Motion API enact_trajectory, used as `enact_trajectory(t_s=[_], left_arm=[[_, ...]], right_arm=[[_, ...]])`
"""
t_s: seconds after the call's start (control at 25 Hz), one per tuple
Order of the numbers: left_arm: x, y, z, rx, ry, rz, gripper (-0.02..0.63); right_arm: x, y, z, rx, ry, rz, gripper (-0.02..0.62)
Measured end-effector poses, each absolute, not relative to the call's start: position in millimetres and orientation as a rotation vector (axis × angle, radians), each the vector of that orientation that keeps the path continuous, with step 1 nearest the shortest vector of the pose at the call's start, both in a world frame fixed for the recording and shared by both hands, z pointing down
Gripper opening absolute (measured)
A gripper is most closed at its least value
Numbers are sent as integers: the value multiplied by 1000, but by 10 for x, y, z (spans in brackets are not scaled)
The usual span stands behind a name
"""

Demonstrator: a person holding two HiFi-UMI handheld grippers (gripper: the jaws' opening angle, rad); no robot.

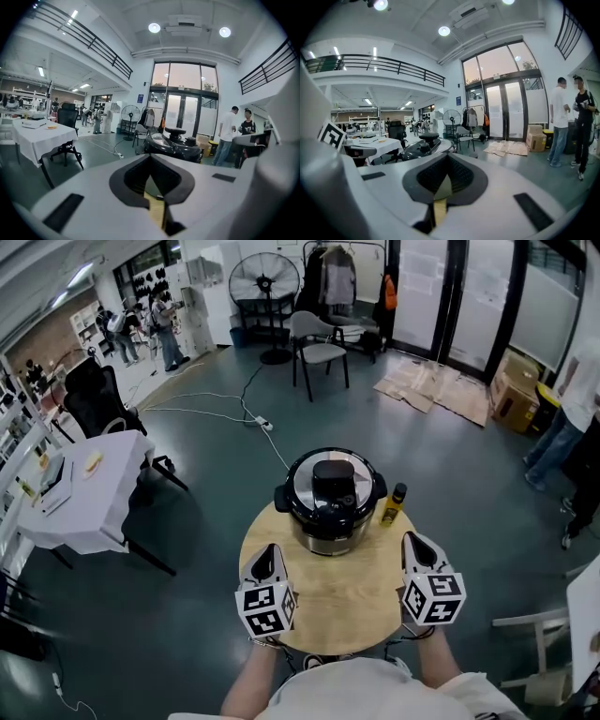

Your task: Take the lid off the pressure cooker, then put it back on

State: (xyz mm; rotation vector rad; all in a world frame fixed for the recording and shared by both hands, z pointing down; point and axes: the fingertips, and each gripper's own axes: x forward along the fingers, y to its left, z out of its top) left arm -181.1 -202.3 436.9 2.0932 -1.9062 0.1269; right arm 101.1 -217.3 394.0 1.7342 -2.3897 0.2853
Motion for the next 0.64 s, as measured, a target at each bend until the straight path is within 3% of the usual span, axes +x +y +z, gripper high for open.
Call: enact_trajectory(t_s=[0.64], left_arm=[[-1732, -2120, 4416, 2038, -1827, 41, -5]], right_arm=[[993, -2323, 3920, 1700, -2421, 278, 0]])
